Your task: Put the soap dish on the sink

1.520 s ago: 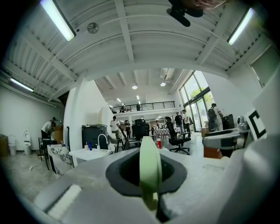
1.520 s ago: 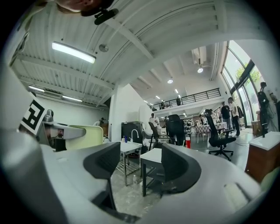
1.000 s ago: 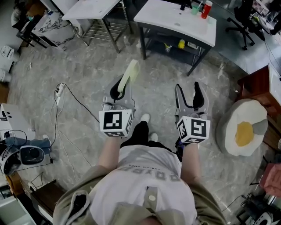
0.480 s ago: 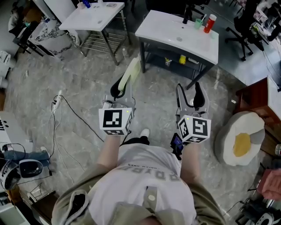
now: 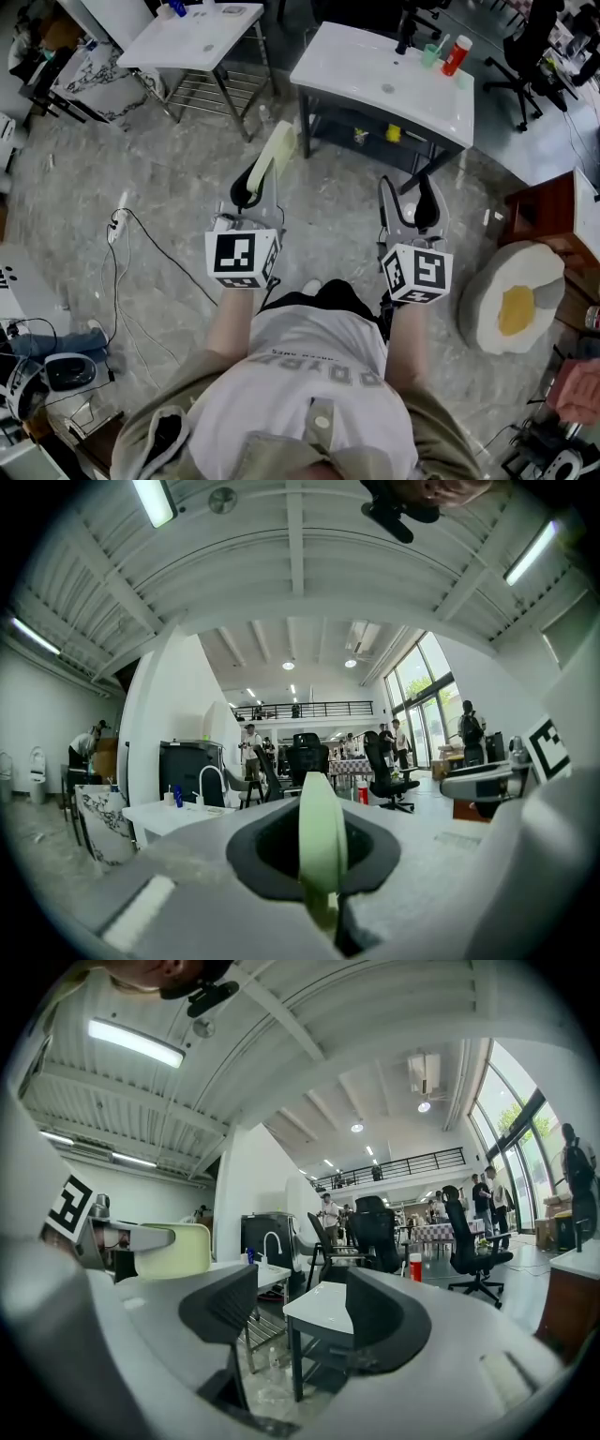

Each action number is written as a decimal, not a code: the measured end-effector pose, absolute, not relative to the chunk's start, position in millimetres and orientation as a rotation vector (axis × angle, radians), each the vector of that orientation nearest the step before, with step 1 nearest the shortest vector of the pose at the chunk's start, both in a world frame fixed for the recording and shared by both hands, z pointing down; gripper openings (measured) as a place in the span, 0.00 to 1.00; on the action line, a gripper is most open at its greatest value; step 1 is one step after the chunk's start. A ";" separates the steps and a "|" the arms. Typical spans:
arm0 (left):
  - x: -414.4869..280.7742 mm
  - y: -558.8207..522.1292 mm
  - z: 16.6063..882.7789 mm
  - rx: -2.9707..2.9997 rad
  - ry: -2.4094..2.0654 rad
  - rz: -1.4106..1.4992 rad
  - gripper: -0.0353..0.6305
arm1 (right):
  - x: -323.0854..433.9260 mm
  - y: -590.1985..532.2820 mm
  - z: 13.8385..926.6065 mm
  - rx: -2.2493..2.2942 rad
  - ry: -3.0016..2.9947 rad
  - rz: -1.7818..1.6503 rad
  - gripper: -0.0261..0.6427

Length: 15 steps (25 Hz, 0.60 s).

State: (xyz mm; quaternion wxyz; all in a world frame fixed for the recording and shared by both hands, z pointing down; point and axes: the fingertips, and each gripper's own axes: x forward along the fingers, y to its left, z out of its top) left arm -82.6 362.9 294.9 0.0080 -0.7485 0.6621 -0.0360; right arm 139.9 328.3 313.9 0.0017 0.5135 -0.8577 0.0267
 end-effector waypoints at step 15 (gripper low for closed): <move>-100.0 280.8 333.3 -2.340 2.157 -0.195 0.07 | 133.3 235.6 350.7 1.566 -2.658 0.184 0.49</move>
